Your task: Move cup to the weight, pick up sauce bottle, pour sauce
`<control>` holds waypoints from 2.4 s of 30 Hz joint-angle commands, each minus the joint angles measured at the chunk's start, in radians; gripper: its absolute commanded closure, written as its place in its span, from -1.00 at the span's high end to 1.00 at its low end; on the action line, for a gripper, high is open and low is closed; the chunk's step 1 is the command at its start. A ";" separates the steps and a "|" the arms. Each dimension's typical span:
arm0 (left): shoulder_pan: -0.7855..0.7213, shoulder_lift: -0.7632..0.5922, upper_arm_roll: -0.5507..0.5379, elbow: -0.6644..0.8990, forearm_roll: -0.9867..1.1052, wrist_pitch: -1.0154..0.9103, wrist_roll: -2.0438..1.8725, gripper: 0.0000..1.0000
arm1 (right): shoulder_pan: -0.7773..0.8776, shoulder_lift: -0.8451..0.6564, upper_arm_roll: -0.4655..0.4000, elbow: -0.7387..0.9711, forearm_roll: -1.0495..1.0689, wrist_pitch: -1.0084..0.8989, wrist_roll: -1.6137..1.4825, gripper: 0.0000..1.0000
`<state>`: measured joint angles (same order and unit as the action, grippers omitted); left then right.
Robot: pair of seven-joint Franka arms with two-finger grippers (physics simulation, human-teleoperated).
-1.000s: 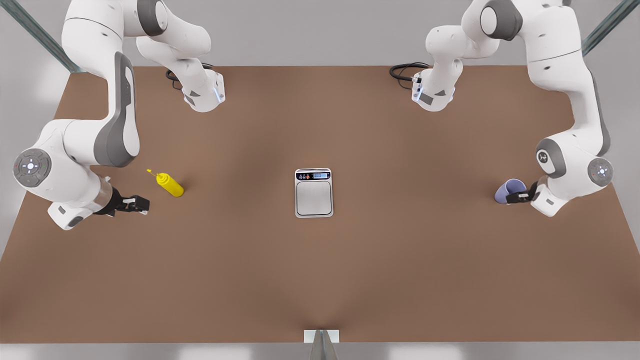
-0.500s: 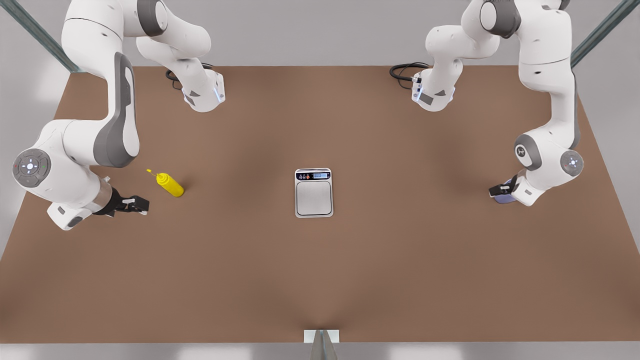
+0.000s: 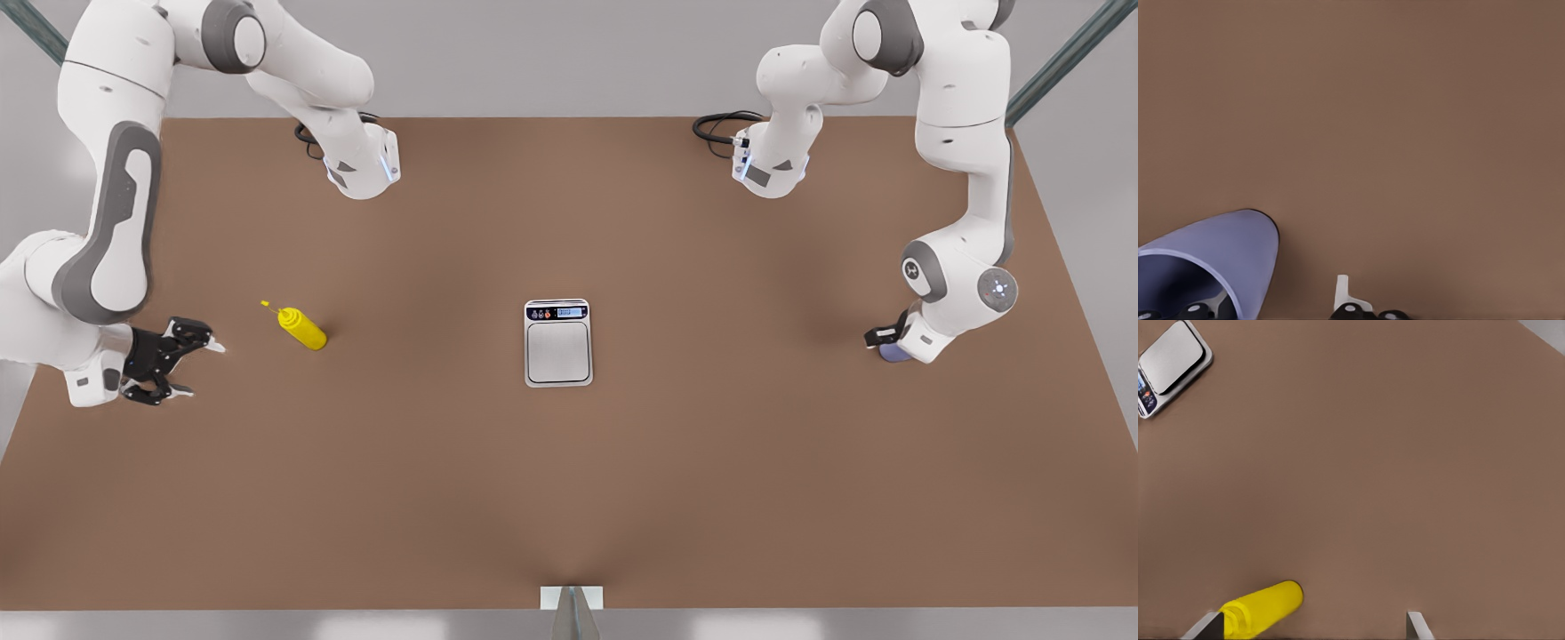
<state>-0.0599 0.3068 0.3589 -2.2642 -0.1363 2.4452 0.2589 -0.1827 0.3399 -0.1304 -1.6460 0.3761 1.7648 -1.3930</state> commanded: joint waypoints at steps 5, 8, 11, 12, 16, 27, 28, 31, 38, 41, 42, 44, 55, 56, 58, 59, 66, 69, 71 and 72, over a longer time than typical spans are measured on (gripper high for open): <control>0.002 0.018 0.000 0.000 0.009 0.014 0.043 -0.39 | -0.159 0.001 -0.002 -0.253 0.236 0.001 -0.455 1.00; 0.000 0.021 0.002 0.002 0.009 0.012 0.048 -0.57 | -0.245 0.091 0.000 -0.291 0.285 -0.005 -0.690 1.00; 0.002 0.020 0.003 0.002 0.009 0.012 0.054 -0.57 | -0.277 0.166 0.000 -0.317 0.343 -0.016 -0.791 1.00; 0.000 0.020 0.003 0.002 0.009 0.014 0.054 -0.57 | -0.279 0.191 0.000 -0.334 0.377 -0.018 -0.814 1.00; 0.000 0.009 0.003 0.002 0.009 0.008 0.054 -0.57 | -0.300 0.240 -0.002 -0.334 0.385 -0.056 -0.917 1.00; -0.058 -0.037 -0.024 0.008 0.000 0.034 0.043 -0.57 | -0.294 0.307 0.002 -0.334 0.383 -0.068 -1.012 1.00; -0.058 -0.037 -0.038 0.011 -0.003 0.034 0.037 -0.57 | -0.293 0.311 0.002 -0.334 0.383 -0.068 -1.017 1.00; -0.066 -0.023 -0.132 0.061 -0.052 -0.006 -0.092 -0.57 | -0.293 0.311 0.005 -0.333 0.383 -0.077 -1.074 1.00; -0.366 -0.011 -0.138 0.173 -0.054 -0.106 -0.552 -0.57 | -0.293 0.311 0.021 -0.330 0.383 -0.113 -1.104 1.00; -0.393 -0.017 -0.198 0.187 -0.078 -0.097 -0.650 -0.57 | -0.279 0.317 0.029 -0.327 0.391 -0.113 -1.104 1.00; -0.406 -0.011 -0.222 0.198 -0.091 -0.095 -0.707 -0.57 | -0.279 0.318 0.037 -0.322 0.391 -0.111 -1.104 1.00; -0.471 0.028 -0.222 0.230 -0.091 -0.052 -0.799 -0.57 | -0.279 0.326 0.046 -0.324 0.389 -0.113 -1.104 1.00; -0.779 0.227 -0.225 0.560 -0.077 -0.147 -1.290 -0.57 | -0.248 0.334 0.069 -0.322 0.391 -0.113 -1.106 1.00; -0.798 0.258 -0.225 0.598 -0.077 -0.149 -1.328 -0.57 | -0.248 0.335 0.069 -0.322 0.397 -0.113 -1.106 1.00; -0.821 0.284 -0.224 0.635 -0.074 -0.152 -1.366 -0.57 | -0.248 0.337 0.080 -0.321 0.399 -0.113 -1.106 1.00; -0.821 0.316 -0.224 0.689 -0.074 -0.158 -1.391 -0.57 | -0.248 0.337 0.080 -0.319 0.399 -0.113 -1.106 1.00; -0.859 0.460 -0.224 0.905 -0.042 -0.224 -1.546 -0.57 | -0.250 0.341 0.081 -0.319 0.412 -0.119 -1.106 0.48; -0.862 0.489 -0.224 0.934 -0.043 -0.224 -1.560 -0.30 | -0.250 0.341 0.083 -0.313 0.412 -0.119 -1.106 0.44; -0.862 0.495 -0.224 0.940 -0.043 -0.224 -1.560 -0.06 | -0.250 0.349 0.083 -0.313 0.412 -0.122 -1.106 0.40; -0.862 0.494 -0.224 0.940 -0.043 -0.224 -1.561 0.12 | -0.250 0.349 0.083 -0.311 0.412 -0.128 -1.104 0.41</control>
<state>-0.9219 0.8009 0.1350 -1.3238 -0.1707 2.2212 -1.3023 -0.4326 0.6888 -0.0478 -1.9574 0.7885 1.6368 -2.4983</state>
